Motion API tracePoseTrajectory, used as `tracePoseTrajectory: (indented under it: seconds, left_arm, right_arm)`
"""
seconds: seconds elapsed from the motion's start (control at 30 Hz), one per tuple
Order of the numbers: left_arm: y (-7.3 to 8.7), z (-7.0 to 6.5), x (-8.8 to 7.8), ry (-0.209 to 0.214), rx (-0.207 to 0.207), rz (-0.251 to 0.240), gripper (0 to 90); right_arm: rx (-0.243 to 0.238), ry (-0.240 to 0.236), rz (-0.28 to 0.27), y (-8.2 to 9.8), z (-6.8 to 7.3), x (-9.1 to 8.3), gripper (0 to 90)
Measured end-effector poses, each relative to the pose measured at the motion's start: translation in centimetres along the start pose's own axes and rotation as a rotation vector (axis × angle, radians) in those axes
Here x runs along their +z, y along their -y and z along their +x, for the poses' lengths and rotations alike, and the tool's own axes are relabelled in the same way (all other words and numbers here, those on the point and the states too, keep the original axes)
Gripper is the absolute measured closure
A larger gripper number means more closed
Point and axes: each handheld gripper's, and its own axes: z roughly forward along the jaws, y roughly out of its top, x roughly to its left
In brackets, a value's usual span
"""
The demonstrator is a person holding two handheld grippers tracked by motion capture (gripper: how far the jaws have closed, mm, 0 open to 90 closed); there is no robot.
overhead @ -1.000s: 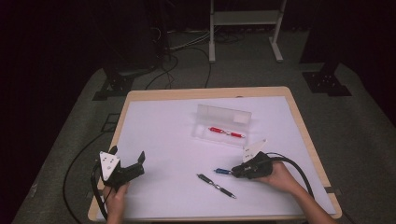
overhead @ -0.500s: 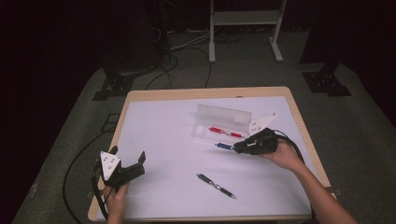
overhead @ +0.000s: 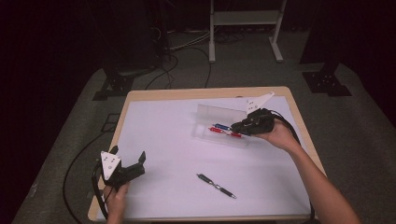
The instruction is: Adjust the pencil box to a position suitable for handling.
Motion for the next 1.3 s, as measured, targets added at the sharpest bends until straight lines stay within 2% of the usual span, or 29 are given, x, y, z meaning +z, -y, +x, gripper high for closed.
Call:
tracePoseTrajectory:
  seconds: [0.27,0.37,0.63,0.8,0.83,0.87,1.3]
  left_arm:
    - [0.0,0.0,0.0,0.001,0.003,0.0,0.4]
    - [0.0,0.0,0.0,0.001,0.003,-0.001,0.4]
    - [0.0,-0.1,0.0,0.002,0.005,0.001,0.4]
    - [0.0,-0.1,0.0,0.003,0.006,0.002,0.4]
    - [0.0,-0.1,0.0,0.004,0.006,0.002,0.4]
    - [0.0,-0.1,0.0,0.004,0.005,0.001,0.4]
    - [0.1,-0.1,0.1,0.006,0.002,0.003,0.4]
  right_arm:
    - [0.023,-0.003,0.051,0.9,-1.4,2.5,78.8]
    - [0.015,0.006,0.056,1.1,-1.7,3.0,78.8]
    - [0.042,0.014,0.053,1.7,-3.0,4.5,78.8]
    - [0.039,0.021,0.083,2.4,-3.6,5.7,78.8]
    - [0.039,0.021,0.083,2.4,-3.6,5.7,78.8]
    - [0.061,0.024,0.091,2.6,-3.7,6.0,78.8]
    - [0.06,0.028,0.134,3.4,-4.3,7.7,78.7]
